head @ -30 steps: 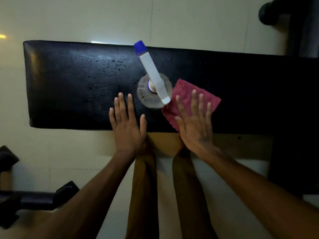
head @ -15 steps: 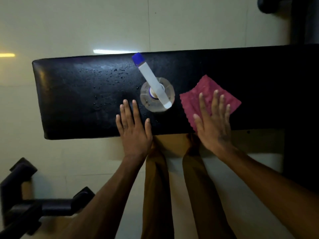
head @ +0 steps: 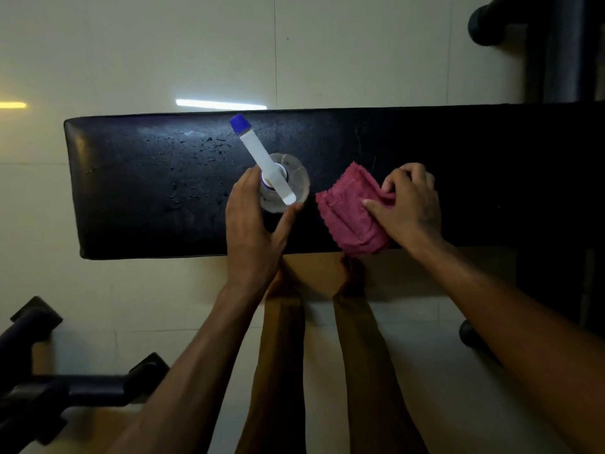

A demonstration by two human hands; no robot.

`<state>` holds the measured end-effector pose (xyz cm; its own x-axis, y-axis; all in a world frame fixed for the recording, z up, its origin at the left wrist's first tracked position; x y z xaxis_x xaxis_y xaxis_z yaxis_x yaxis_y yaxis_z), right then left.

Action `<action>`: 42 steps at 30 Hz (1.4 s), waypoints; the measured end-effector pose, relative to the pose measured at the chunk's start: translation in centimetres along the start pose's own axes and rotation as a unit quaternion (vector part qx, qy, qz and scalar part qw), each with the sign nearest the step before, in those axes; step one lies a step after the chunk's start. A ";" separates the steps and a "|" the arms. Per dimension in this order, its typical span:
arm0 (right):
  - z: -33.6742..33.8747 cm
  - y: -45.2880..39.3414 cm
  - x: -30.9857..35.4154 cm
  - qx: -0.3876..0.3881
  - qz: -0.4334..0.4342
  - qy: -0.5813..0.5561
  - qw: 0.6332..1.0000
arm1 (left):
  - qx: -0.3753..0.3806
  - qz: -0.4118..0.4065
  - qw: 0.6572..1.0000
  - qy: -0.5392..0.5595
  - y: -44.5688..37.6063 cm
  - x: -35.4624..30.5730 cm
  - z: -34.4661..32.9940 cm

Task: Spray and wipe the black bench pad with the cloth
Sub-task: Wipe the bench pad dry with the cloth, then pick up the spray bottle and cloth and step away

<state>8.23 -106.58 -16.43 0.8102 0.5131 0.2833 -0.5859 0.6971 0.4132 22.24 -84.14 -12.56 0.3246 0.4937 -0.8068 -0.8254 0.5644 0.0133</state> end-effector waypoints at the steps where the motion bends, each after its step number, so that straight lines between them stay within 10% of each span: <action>1: 0.1 0.1 0.2 0.004 0.002 0.001 1.000 | 0.001 0.002 1.000 0.006 -0.3 -0.2 -0.1; 13: 0.4 1.1 1.6 0.143 0.038 -0.074 0.986 | 0.010 0.045 0.998 0.032 -1.3 -1.0 0.8; 27: 13.4 11.4 8.6 0.038 0.062 -0.267 0.961 | -0.052 0.119 0.991 0.033 8.4 -10.1 12.7; 42: 23.1 36.0 34.3 0.227 0.419 -0.255 0.841 | -0.380 0.258 0.888 -0.005 30.6 -20.5 35.6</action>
<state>15.24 -75.47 28.20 0.0847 0.3662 0.9267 -0.9825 -0.1243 0.1389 6.77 -53.50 25.43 -0.1873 0.5649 -0.8037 -0.9378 -0.3463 -0.0249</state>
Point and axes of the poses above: each hand's wrist, its own y-axis away from the middle knuckle, its own z-axis out of the back of the hand, x = y × z, the point moved 7 cm from there along -y, towards the middle knuckle, and after that the axes turned 4 degrees about -z, right-handed, at the moved point
